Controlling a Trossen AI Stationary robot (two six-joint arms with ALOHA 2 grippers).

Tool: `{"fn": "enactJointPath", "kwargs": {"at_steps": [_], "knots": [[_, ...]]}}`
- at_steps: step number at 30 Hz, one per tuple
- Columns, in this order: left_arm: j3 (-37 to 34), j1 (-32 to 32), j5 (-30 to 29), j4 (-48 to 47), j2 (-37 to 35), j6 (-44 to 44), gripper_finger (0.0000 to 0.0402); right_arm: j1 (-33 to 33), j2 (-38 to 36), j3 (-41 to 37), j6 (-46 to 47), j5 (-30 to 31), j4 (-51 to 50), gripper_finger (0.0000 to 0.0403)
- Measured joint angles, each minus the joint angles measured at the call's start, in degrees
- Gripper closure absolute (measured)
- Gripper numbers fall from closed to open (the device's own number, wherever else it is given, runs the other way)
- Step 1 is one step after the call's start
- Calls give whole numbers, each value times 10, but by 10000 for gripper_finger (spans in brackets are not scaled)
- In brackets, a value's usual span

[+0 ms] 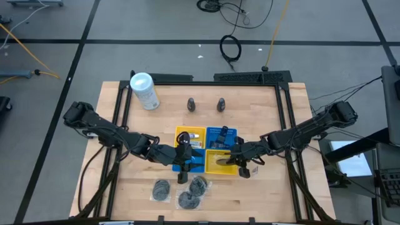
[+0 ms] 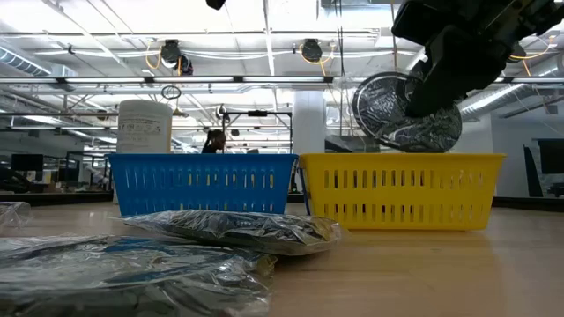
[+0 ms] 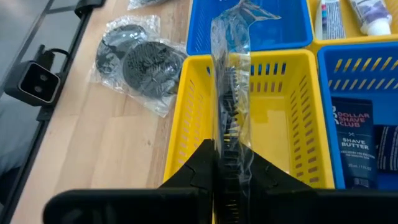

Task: Pick & Place Travel size toiletries
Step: Put the black hairbrush into the right yellow bin

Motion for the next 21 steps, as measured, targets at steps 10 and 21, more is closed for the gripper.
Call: {"fn": "enactJointPath", "kwargs": {"at_steps": [10, 21], "knots": [[0, 0, 0, 0, 0, 0, 249, 0, 0, 0, 4, -2, 2, 305], [0, 0, 0, 0, 0, 0, 249, 0, 0, 0, 1, -1, 3, 270]]}}
